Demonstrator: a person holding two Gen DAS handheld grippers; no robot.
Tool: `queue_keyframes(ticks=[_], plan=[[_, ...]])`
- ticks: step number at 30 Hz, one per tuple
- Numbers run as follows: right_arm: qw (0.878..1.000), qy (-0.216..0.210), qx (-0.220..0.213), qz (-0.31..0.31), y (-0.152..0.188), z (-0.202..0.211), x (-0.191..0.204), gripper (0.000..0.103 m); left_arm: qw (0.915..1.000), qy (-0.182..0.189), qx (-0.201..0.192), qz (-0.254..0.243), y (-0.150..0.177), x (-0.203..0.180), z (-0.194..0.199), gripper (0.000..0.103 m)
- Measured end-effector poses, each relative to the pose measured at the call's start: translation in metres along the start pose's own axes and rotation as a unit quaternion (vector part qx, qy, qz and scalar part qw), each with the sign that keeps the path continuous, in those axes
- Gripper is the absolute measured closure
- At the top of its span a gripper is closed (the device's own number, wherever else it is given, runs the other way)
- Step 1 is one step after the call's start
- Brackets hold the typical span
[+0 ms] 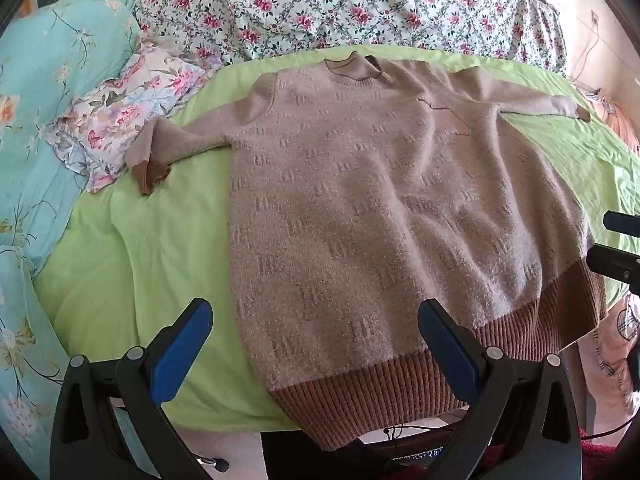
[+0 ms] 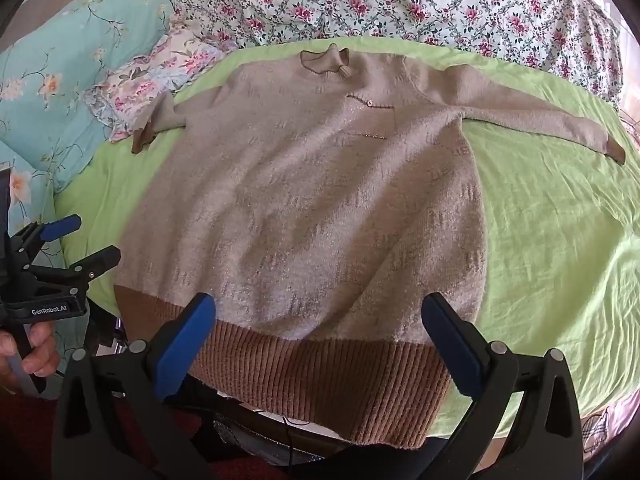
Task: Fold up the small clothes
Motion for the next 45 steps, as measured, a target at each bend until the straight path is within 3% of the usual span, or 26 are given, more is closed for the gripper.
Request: queue_keyframes(ticks=[27, 41, 45], plan=[[1.000, 0.000, 0.001, 0.002, -0.007, 0.003, -0.002, 0.000, 0.9997, -0.002, -0.022, -0.007, -0.002, -0.004, 0.003, 0.000], [0.999, -0.019, -0.033, -0.011, -0.013, 0.003, -0.004, 0.000, 0.9999, -0.007, -0.010, -0.011, -0.005, -0.006, -0.001, 0.000], [1.000, 0.005, 0.023, 0.004, -0.011, -0.005, -0.005, 0.000, 1.0000, 0.005, 0.000, 0.001, -0.005, -0.006, -0.005, 0.000]])
Point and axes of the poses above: each gripper's, at about its wrist camera, not at the fingertips, and z roughly against the way its jaws point, x to its left, y to its underside, the point moved 4 cm from there along -z, roughly the way its jaws point, and after that the axes turned 14 degrees about z, right-handed, at the moved point
